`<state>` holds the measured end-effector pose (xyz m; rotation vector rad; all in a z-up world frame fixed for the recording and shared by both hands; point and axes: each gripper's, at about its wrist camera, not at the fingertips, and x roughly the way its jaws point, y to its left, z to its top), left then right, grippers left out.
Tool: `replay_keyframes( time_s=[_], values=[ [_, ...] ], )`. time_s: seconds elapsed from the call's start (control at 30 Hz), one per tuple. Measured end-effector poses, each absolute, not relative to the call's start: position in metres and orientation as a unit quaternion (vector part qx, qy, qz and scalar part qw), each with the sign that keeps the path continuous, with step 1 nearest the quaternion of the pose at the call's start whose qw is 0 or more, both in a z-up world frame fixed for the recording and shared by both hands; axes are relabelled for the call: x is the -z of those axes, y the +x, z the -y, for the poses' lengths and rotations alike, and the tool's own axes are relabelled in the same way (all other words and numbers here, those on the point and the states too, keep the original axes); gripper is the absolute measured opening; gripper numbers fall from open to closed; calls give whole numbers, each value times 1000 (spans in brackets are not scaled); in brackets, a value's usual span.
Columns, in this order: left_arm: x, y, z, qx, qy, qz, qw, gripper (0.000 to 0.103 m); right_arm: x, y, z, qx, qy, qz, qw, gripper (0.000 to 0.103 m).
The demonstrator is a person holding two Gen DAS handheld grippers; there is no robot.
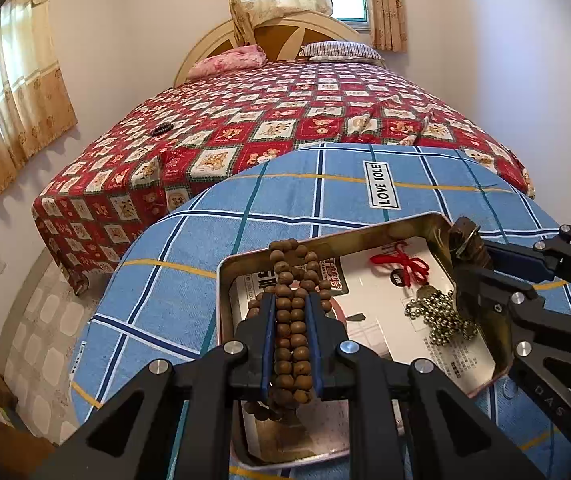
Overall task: Organize jewelry
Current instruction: 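Open both grippers to release the bead strand and watch into the tin, then move both tools back toward the pearl necklace and grey bead bracelet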
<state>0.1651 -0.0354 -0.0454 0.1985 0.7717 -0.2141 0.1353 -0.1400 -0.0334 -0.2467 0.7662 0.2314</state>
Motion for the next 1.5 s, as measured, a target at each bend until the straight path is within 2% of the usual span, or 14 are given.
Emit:
replay_keyframes(
  time_s=[0.1,0.13,0.17,0.2,0.23,0.27,0.33,0.5,0.6,1.0,1.17,1.5],
  values=[
    [49,167,37,109,95,-382,913,18,38,141,141,-112,-113,-377,912,20],
    [49,167,38,109,98,-381,913,24,38,142,142,-109,-110,-374,915,20],
    [48,166,40,107,102,-377,914,38,38,144,144,-106,-107,-373,915,22],
    [47,165,41,103,106,-371,917,48,39,145,145,-106,-104,-375,915,23],
    [44,163,41,96,110,-362,920,67,39,146,147,-104,-100,-378,915,25],
    [41,160,41,91,112,-352,925,76,40,146,148,-101,-99,-378,915,29],
    [36,157,37,95,107,-341,929,76,40,146,150,-99,-96,-378,916,39],
    [31,153,20,81,93,-342,932,76,41,135,164,-91,-85,-382,916,42],
    [33,149,6,67,81,-348,932,76,40,127,172,-85,-81,-379,918,51],
    [46,109,-13,50,82,-364,926,76,44,96,187,-73,-70,-384,918,54],
    [58,80,-17,51,93,-383,918,76,48,70,190,-74,-62,-388,916,60],
    [74,41,-13,65,110,-402,907,76,59,33,184,-92,-57,-400,910,61]
  ],
)
